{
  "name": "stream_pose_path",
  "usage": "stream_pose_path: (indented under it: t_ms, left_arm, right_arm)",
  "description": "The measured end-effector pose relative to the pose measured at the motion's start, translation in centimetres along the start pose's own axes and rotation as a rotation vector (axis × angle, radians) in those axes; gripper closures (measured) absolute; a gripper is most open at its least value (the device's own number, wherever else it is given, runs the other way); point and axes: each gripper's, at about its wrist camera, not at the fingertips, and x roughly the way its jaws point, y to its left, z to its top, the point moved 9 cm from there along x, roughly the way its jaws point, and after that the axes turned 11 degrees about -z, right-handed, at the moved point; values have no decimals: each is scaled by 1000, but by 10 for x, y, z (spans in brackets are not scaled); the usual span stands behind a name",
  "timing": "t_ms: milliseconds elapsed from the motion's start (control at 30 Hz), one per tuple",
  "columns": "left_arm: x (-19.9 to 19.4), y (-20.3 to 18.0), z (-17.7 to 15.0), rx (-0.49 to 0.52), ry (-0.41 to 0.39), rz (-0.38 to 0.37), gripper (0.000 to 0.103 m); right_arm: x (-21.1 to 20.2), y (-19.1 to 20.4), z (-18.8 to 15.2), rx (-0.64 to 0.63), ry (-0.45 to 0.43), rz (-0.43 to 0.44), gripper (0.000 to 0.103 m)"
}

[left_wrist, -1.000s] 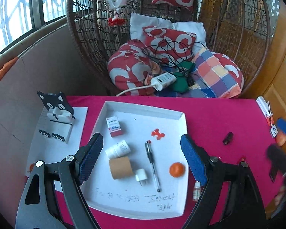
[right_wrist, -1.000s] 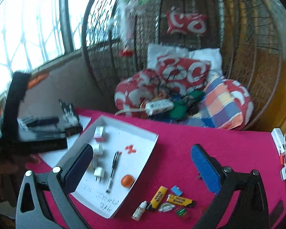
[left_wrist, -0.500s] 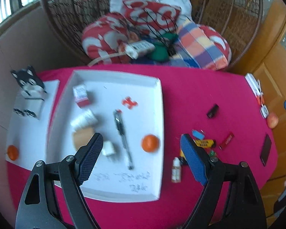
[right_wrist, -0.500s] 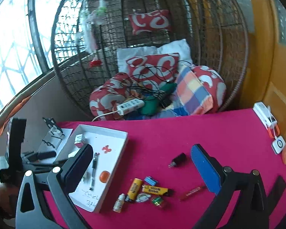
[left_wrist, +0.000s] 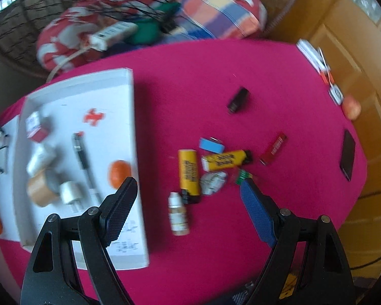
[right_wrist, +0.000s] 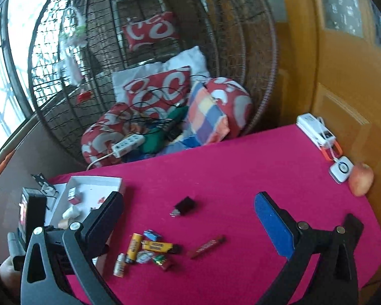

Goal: Organize rigid objects
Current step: 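Move both tools back over the remaining items on the table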

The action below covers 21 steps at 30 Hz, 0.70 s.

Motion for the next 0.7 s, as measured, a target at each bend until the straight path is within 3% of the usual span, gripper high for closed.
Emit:
stream_pose_path:
  t_ms: [300,333,433,700]
  left_arm:
    - [60,-58,-16,157,80,-44,19]
    - [67,-61,-17,160,88,-47,20]
    - [85,-65,-19,118,113,-70,33]
    - [104,-63,-17,121,103,-32,34]
  right_arm:
    - [4,-57,-9,39,50,-43,0]
    - [5,-63,-9,38,54,-46,0]
    - [6,-74,-11,33,63,-52,0]
    - [13,-100,-17,30,91,-48,0]
